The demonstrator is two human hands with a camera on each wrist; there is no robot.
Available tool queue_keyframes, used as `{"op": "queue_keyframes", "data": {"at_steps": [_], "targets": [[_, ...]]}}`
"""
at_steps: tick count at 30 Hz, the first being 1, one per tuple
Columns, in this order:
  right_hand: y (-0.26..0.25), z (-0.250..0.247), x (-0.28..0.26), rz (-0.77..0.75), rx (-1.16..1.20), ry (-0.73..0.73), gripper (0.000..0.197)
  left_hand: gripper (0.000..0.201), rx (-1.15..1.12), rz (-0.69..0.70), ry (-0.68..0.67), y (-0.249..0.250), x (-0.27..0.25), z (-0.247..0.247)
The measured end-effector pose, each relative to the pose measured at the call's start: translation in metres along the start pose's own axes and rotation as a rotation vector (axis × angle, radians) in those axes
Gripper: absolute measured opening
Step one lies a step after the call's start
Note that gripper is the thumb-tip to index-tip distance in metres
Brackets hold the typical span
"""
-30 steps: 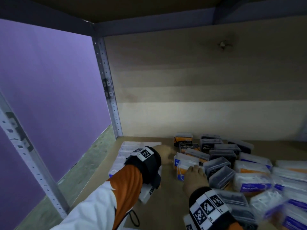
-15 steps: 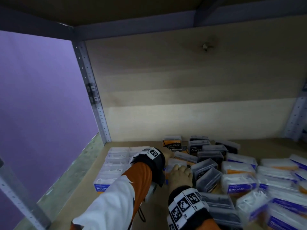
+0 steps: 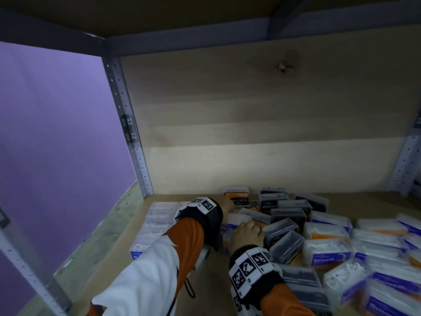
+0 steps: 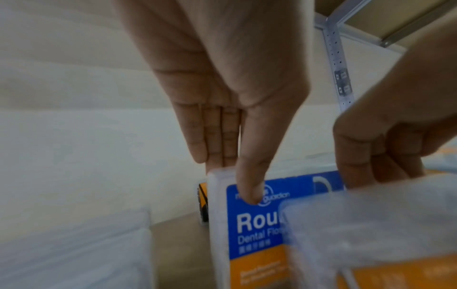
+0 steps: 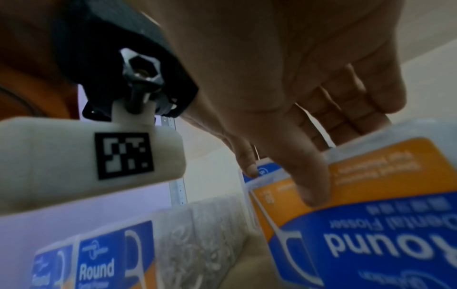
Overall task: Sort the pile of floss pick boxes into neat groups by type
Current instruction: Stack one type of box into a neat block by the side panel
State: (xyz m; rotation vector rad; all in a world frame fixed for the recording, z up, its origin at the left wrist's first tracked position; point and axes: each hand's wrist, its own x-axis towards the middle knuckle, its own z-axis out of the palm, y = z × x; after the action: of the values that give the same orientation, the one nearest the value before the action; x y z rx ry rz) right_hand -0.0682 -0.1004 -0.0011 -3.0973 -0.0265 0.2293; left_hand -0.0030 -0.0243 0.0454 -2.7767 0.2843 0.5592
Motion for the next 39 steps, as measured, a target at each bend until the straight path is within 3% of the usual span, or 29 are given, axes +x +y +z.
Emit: {"op": "queue_keyframes", "data": {"at_steps": [3,7,14,17,25,29,33,39], "targets": [[0.001,-0.010,-0.005,-0.046,0.011,0.008,0.045,0.031,-0.010,-0.003,0.033,-0.009,-0.016,-0.011],[0.007,-0.032,-0.022,-0.119,0.077,-0.004,0.050,0.043,-0.095,0.029,0.137,-0.023,-0.041,-0.026],[0.027,-0.052,-0.031,-0.290,0.229,-0.028,0.044,0.042,-0.203,-0.008,0.300,-0.049,-0.098,-0.026],[0.032,-0.050,-0.037,-0.292,0.241,-0.071,0.036,0.042,-0.242,-0.037,0.331,-0.055,-0.125,-0.017],[0.033,-0.032,-0.054,-0.372,0.187,-0.149,0.038,0.043,-0.311,-0.136,0.260,-0.063,-0.184,0.030],[0.028,-0.023,-0.060,-0.430,0.172,-0.161,0.023,0.044,-0.379,-0.191,0.147,-0.066,-0.197,0.060],[0.020,-0.014,-0.062,-0.471,0.198,-0.162,0.035,0.044,-0.401,-0.216,0.053,-0.066,-0.202,0.084],[0.013,-0.004,-0.064,-0.508,0.209,-0.135,0.036,0.042,-0.430,-0.231,0.003,-0.068,-0.201,0.109]]}}
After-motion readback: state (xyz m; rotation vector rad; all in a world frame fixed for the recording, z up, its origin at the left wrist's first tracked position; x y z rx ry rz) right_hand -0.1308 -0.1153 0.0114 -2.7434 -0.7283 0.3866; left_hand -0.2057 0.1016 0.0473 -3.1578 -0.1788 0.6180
